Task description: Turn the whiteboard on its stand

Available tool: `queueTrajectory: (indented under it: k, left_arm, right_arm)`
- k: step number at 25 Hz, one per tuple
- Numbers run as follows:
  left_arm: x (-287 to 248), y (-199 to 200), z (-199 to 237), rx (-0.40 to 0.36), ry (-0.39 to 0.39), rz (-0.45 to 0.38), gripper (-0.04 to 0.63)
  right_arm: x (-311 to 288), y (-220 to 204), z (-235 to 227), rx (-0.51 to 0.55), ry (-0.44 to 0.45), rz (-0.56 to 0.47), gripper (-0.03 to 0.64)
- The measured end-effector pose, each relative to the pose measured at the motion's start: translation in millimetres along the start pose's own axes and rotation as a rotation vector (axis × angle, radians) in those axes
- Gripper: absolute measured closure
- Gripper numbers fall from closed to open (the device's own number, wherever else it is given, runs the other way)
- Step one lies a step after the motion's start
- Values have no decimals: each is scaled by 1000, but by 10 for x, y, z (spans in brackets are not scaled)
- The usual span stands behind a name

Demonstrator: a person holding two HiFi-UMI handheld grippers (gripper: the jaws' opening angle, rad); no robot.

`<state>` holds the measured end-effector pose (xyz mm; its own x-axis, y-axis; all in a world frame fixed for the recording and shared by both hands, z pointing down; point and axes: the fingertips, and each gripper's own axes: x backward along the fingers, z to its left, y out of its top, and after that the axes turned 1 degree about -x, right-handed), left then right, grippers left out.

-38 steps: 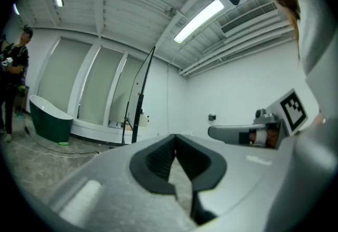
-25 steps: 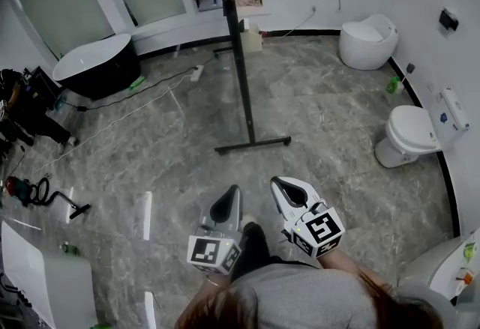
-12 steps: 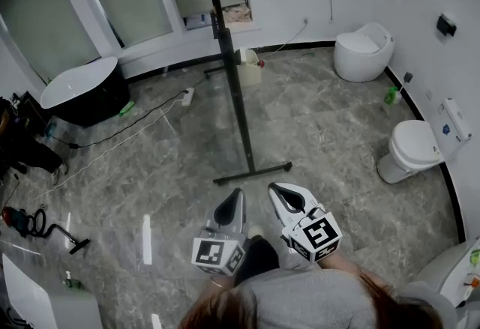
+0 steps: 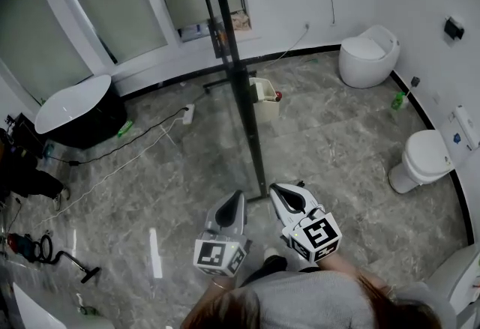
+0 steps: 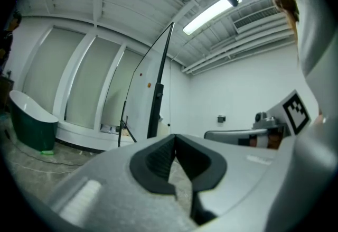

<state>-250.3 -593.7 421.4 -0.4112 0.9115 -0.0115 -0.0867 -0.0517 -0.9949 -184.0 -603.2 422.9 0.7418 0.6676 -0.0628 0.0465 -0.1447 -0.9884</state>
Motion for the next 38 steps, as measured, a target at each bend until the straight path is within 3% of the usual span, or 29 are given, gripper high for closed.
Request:
queueTrajectory:
  k: [6, 8, 12, 15, 17, 19, 22, 26, 28, 31, 38]
  left_arm:
    - [-250, -71, 141, 17, -11, 18, 594]
    - [-294, -80, 169, 20, -3, 22, 594]
    - [-307, 6, 258, 19, 30, 14, 594]
    - [-274, 104, 316, 13, 69, -11, 594]
    - [-256, 111, 336, 14, 86, -14, 594]
    - [-232, 96, 337, 14, 95, -8, 594]
    - [-182, 113, 374, 4, 108, -6, 594]
    - [-100, 134, 425, 0, 128, -11, 594]
    - [-65, 125, 448, 0, 135, -10, 594]
    - [-48, 114, 455, -1, 133, -3, 594]
    - [-55, 104, 371, -4, 125, 1, 594]
  right_arm:
    - [-260, -36, -248, -7, -37, 28, 623]
    - [-340, 72, -362, 7, -42, 11, 585]
    - [-692, 914, -629, 95, -44, -138, 501]
    - [-1086, 1699, -791, 192, -51, -240, 375]
    - [-1381, 2057, -856, 263, -64, -261, 300]
    - [-1652, 2327, -889, 304, -77, -261, 280]
    - [-2062, 2543, -923, 328, -82, -218, 278]
    - [-2480, 2523, -995, 332, -84, -63, 313]
    - [-2514, 2556, -1024, 240, -81, -79, 311]
    - [-2454, 2626, -1160, 101, -109, -125, 469]
    - [-2403, 2611, -1189, 90, -268, -160, 536]
